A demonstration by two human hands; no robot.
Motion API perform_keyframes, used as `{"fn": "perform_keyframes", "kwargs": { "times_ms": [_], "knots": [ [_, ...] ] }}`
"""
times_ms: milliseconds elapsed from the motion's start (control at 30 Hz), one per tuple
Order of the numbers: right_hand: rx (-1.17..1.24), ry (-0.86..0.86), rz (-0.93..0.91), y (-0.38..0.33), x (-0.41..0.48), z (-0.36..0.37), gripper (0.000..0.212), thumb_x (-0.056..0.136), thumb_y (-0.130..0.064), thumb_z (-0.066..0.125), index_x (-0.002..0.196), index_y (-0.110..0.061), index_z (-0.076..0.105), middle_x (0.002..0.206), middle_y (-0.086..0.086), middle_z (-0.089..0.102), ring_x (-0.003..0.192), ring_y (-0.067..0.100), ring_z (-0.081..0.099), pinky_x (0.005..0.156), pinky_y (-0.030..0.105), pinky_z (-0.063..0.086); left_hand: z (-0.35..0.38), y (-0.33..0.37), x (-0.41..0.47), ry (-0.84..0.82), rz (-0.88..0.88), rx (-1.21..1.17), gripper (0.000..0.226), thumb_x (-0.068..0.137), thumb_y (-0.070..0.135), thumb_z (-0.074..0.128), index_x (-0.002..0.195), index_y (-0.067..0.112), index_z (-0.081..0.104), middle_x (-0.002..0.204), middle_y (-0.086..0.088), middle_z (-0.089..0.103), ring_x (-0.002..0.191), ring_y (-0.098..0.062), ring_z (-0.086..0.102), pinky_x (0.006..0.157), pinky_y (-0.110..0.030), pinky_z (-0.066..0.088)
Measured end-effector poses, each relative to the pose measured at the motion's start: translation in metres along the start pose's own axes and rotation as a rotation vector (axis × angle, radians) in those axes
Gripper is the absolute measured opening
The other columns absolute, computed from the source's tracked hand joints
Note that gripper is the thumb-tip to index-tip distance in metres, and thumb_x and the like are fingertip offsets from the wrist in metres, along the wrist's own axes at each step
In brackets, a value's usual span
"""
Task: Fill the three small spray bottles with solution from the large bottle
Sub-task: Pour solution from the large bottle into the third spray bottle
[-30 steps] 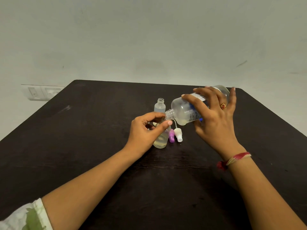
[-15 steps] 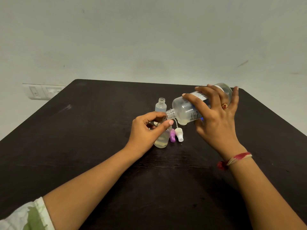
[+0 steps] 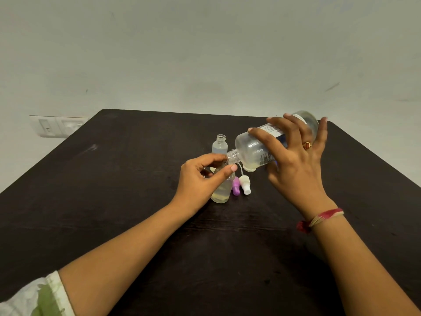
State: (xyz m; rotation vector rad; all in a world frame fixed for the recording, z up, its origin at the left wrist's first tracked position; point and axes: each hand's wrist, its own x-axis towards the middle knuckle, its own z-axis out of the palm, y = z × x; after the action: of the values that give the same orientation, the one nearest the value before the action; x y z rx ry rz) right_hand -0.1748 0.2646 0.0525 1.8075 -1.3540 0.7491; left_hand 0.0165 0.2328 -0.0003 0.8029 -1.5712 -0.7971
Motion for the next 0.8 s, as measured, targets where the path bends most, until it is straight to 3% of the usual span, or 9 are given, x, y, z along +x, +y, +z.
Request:
{"fn": "perform_keyframes", "kwargs": {
  "times_ms": [367,500,800],
  "knots": [
    [-0.022,0.013,-0.008,0.0003,0.0014,0.0001,0.065,0.070,-0.009,0.064,0.128,-0.035,0.051,0.134,0.007,0.049,0.134,0.028,0.032,0.111,0.064,-0.001,0.0009,0.0016,0.0001,0.003,-0.007,0.000,0.019,0.079,0.024,0.077,0.095,0.014,0.075,0.085,0.004,0.073,0.079,-0.007,0.067,0.067,-0.023,0.052],
    [-0.035,0.020,-0.013,-0.0006,0.0022,-0.0009,0.057,0.075,-0.014,0.049,0.128,-0.035,0.052,0.134,0.008,0.049,0.134,0.027,0.032,0.111,0.065,0.000,0.0010,0.0018,-0.0004,0.003,-0.004,-0.007,0.019,0.079,0.025,0.077,0.095,0.014,0.075,0.086,0.002,0.074,0.079,-0.009,0.067,0.067,-0.026,0.053],
    [-0.057,0.041,-0.026,-0.0014,0.0037,-0.0007,0.051,0.080,-0.017,0.048,0.128,-0.035,0.051,0.133,0.009,0.051,0.134,0.028,0.034,0.111,0.066,0.002,0.0007,0.0000,0.0000,0.004,-0.010,-0.013,0.026,0.077,0.031,0.076,0.096,0.013,0.075,0.086,0.002,0.074,0.079,-0.009,0.067,0.066,-0.026,0.053]
  ]
}}
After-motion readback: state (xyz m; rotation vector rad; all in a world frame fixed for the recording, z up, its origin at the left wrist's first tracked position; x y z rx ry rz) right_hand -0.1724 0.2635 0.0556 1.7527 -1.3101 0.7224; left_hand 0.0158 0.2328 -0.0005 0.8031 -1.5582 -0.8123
